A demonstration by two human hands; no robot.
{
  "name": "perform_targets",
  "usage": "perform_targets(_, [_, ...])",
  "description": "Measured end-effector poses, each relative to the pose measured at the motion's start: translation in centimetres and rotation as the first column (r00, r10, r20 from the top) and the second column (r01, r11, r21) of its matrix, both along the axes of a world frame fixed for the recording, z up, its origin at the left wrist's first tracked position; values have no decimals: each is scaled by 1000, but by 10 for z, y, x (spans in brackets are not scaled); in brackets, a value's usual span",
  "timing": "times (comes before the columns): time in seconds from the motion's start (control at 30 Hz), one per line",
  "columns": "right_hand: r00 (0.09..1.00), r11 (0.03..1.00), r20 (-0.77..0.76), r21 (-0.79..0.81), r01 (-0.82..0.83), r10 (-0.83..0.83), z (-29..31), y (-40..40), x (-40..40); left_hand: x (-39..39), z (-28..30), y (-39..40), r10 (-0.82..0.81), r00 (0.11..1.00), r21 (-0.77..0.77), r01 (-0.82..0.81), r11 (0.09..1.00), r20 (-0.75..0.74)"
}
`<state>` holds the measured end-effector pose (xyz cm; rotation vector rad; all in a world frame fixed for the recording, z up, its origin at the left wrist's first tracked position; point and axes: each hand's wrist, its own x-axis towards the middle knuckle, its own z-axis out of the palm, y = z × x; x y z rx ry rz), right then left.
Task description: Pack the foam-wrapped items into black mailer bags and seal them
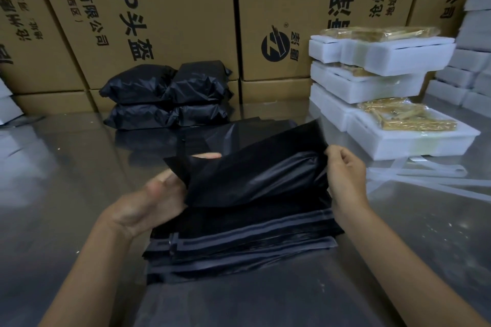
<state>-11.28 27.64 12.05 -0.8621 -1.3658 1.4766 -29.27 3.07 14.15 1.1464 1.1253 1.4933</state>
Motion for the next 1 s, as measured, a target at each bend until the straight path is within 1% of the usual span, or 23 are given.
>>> perform_targets(0.03, [1000,1000,-12,-18,-11,10,0,0,0,1,-2,3,98,994,-54,-101,993,-42])
perform_targets(0.07, [1000,999,-13,-20,-25,24,-1,1,1,1,-6,9,226,970,-89,-234,968,-94])
perform_targets(0.1, [999,999,-10,-11,-41,41,0,1,3,1,-8,15,356,927,-97,-368,925,-119])
perform_targets(0.13, [998,998,-17,-1,-61,61,1,2,5,0,-10,22,451,888,-94,-458,884,-89])
perform_targets(0.2, [989,990,-54,24,-138,140,4,4,10,3,-11,34,561,828,-73,-558,827,29])
perform_targets(0.3, [950,956,-111,81,-283,291,11,7,15,8,-5,45,668,740,-16,-669,743,86])
perform_targets(0.37, [950,954,-93,66,-293,298,20,10,12,7,3,55,740,667,20,-744,668,91])
perform_targets(0.43, [963,964,-57,50,-262,265,32,17,5,2,15,68,800,598,14,-801,599,49])
perform_targets(0.5, [982,982,8,2,-187,187,36,27,-6,-7,21,84,839,544,-10,-839,544,-18])
perform_targets(0.57, [986,993,113,-40,-116,119,28,34,-18,-13,13,101,874,480,-37,-877,478,-72])
perform_targets(0.6, [982,995,164,-55,-88,96,19,36,-23,-13,3,108,881,447,-45,-894,445,-156])
perform_targets(0.63, [973,995,213,-70,-71,84,10,36,-28,-11,-11,115,858,409,-43,-908,417,-311])
perform_targets(0.67, [963,995,258,-75,-63,81,2,37,-33,-8,-27,121,787,361,-28,-915,403,-501])
perform_targets(0.7, [951,995,299,-74,-61,81,-3,39,-36,-6,-39,124,682,301,-2,-916,402,-666])
perform_targets(0.73, [941,995,329,-73,-62,83,-5,40,-38,-4,-46,127,607,242,30,-915,402,-757])
perform_targets(0.77, [933,995,350,-67,-67,87,-6,42,-38,-5,-48,128,582,214,53,-912,407,-784])
perform_targets(0.87, [920,993,375,-43,-106,114,-7,47,-38,-6,-47,129,586,161,110,-910,399,-794])
perform_targets(0.9, [915,993,386,-31,-111,114,-8,48,-38,-5,-45,130,599,171,113,-907,406,-782])
perform_targets(0.93, [913,993,392,-30,-113,116,-8,47,-37,-3,-45,130,626,205,100,-904,416,-753])
perform_targets(1.0, [922,990,362,-79,-112,134,-6,44,-36,3,-44,130,678,284,52,-902,429,-679])
